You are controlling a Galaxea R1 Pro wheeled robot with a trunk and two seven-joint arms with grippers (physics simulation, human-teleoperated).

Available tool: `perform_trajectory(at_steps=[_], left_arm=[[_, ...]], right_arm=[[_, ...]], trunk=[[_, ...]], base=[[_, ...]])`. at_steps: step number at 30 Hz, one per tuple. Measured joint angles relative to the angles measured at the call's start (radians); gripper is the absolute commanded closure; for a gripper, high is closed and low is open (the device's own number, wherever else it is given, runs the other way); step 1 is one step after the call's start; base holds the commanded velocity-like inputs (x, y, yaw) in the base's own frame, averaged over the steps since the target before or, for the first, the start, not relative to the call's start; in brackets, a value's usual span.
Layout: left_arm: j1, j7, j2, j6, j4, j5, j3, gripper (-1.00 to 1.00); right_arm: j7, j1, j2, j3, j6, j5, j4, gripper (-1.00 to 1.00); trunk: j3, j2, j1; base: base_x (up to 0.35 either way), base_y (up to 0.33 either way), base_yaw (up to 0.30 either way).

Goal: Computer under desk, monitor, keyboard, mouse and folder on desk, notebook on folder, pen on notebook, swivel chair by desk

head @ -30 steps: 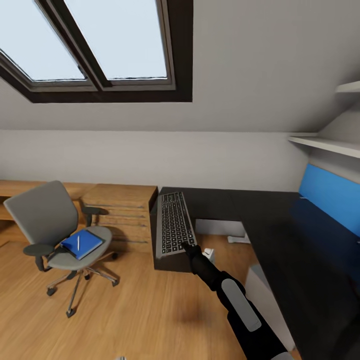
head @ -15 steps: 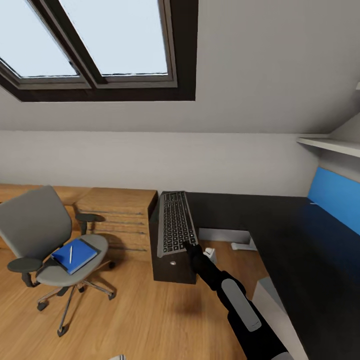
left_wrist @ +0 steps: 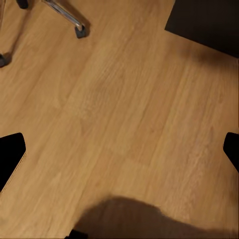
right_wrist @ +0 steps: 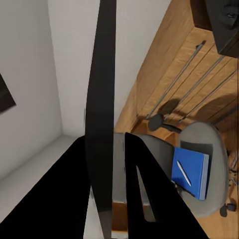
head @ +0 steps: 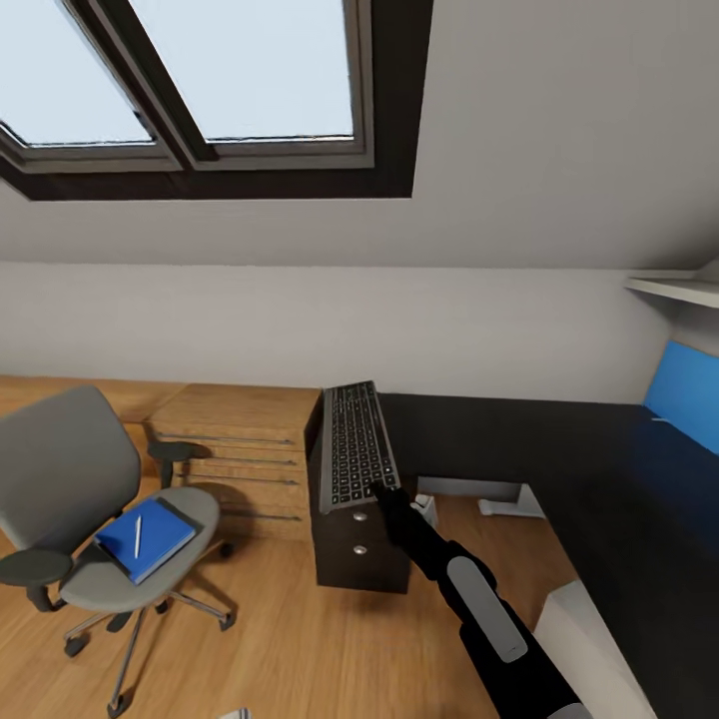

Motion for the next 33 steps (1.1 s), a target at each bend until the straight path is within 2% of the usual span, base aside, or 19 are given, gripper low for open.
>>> perform_trajectory(at_steps=[11, 23, 33], left_arm=[[0.000, 0.000, 0.000, 0.000, 0.001, 0.000, -0.001, -1.00], [0.000, 0.000, 0.001, 0.000, 0.002, 0.000, 0.000, -1.00], [0.000, 0.000, 0.000, 0.000, 0.002, 0.000, 0.000, -1.00]], right_arm=[[-0.001, 0.000, -0.007, 0.002, -0.002, -0.007, 0.000, 1.00], [-0.003, 0.000, -0.007, 0.002, -0.002, -0.008, 0.000, 1.00], [-0.001, 0.000, -0.004, 0.002, 0.000, -0.013, -0.001, 1.00]], trunk=[[0.000, 0.000, 0.000], [-0.003, 0.000, 0.000], [-0.004, 0.000, 0.000]], base=[[0.299, 0.048, -0.001], [0.067, 0.039, -0.198], [0.116, 0.071, -0.022]])
